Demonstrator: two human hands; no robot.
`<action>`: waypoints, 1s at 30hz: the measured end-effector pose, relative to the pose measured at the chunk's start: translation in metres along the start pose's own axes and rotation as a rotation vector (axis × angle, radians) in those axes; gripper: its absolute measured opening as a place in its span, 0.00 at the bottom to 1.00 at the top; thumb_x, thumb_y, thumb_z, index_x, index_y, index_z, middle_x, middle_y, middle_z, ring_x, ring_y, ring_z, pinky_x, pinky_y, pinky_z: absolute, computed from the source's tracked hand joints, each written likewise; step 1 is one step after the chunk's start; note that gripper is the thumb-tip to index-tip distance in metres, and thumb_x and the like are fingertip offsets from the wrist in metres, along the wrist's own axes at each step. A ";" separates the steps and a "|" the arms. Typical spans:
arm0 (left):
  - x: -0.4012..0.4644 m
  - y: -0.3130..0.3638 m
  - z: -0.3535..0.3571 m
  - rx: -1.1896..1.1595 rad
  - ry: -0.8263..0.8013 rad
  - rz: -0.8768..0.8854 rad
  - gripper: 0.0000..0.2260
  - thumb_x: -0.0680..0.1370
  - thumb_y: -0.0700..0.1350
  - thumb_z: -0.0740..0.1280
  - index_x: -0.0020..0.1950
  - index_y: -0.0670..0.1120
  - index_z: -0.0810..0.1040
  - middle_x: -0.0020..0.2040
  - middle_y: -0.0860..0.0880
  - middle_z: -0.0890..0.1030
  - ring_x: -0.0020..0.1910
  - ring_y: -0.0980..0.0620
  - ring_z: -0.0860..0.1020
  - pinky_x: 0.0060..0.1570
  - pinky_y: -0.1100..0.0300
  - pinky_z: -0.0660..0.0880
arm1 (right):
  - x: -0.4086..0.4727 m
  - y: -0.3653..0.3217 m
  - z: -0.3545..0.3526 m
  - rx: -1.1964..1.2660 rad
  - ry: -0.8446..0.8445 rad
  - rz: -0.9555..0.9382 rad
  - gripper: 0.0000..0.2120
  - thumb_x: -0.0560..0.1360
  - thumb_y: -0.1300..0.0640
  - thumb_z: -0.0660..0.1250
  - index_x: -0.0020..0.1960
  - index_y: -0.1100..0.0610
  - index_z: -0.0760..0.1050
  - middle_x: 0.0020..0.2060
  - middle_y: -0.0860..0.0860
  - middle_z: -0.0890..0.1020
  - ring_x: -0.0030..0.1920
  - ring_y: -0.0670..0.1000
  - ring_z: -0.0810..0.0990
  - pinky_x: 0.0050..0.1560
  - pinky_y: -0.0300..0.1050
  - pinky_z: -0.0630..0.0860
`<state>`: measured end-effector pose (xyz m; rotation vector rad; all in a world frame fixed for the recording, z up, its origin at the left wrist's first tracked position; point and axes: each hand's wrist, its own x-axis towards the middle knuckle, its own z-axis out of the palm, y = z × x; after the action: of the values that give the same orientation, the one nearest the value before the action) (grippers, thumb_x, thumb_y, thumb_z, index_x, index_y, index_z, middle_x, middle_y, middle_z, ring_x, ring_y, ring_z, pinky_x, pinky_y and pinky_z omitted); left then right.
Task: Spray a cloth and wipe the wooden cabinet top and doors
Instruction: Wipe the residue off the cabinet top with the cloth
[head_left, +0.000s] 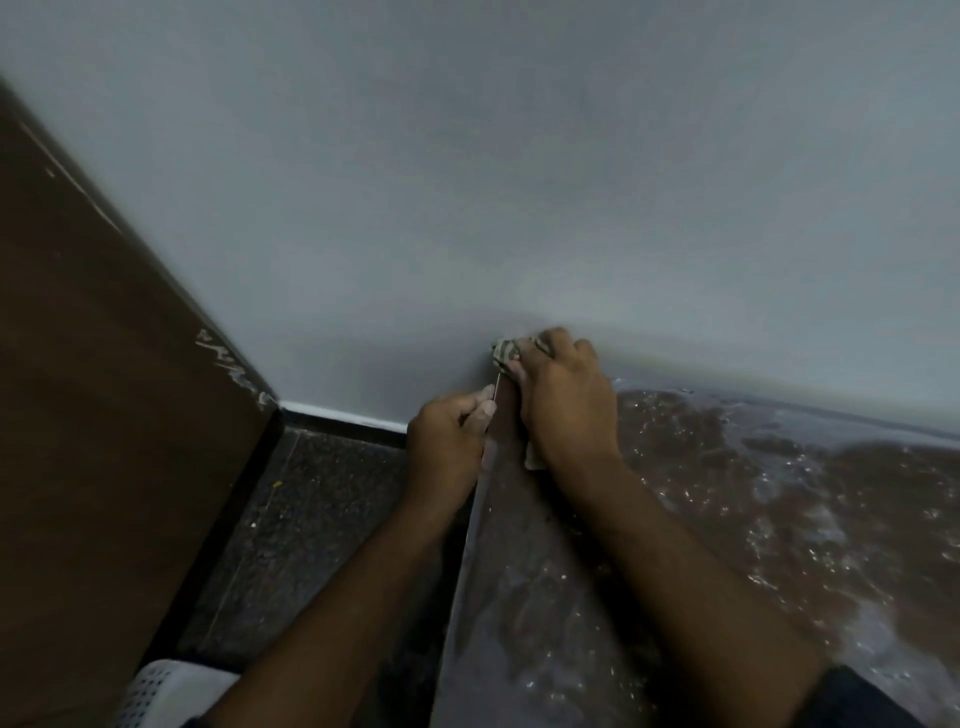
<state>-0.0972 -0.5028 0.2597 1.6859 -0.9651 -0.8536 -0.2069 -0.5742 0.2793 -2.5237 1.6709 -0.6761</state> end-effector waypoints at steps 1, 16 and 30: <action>0.000 -0.003 -0.001 -0.009 0.009 -0.005 0.13 0.76 0.47 0.67 0.57 0.45 0.83 0.54 0.52 0.85 0.53 0.56 0.83 0.56 0.50 0.79 | 0.001 0.000 0.000 0.008 -0.012 -0.002 0.11 0.81 0.52 0.65 0.56 0.57 0.82 0.54 0.54 0.78 0.52 0.59 0.76 0.39 0.52 0.77; -0.091 0.034 -0.017 0.348 0.188 0.090 0.04 0.74 0.42 0.74 0.43 0.43 0.86 0.43 0.50 0.86 0.40 0.56 0.82 0.44 0.66 0.77 | -0.088 0.014 -0.050 0.103 -0.158 -0.095 0.11 0.81 0.53 0.64 0.59 0.56 0.80 0.58 0.53 0.74 0.58 0.57 0.75 0.52 0.53 0.79; -0.056 0.042 0.003 0.661 -0.082 0.215 0.18 0.78 0.53 0.65 0.68 0.56 0.75 0.69 0.47 0.72 0.68 0.46 0.70 0.68 0.49 0.67 | -0.079 0.055 -0.065 -0.108 -0.165 -0.026 0.14 0.81 0.60 0.60 0.62 0.57 0.80 0.59 0.54 0.74 0.58 0.58 0.73 0.54 0.55 0.78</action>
<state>-0.1334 -0.4629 0.3045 2.0465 -1.5737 -0.4828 -0.3044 -0.5141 0.2974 -2.5959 1.6639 -0.3768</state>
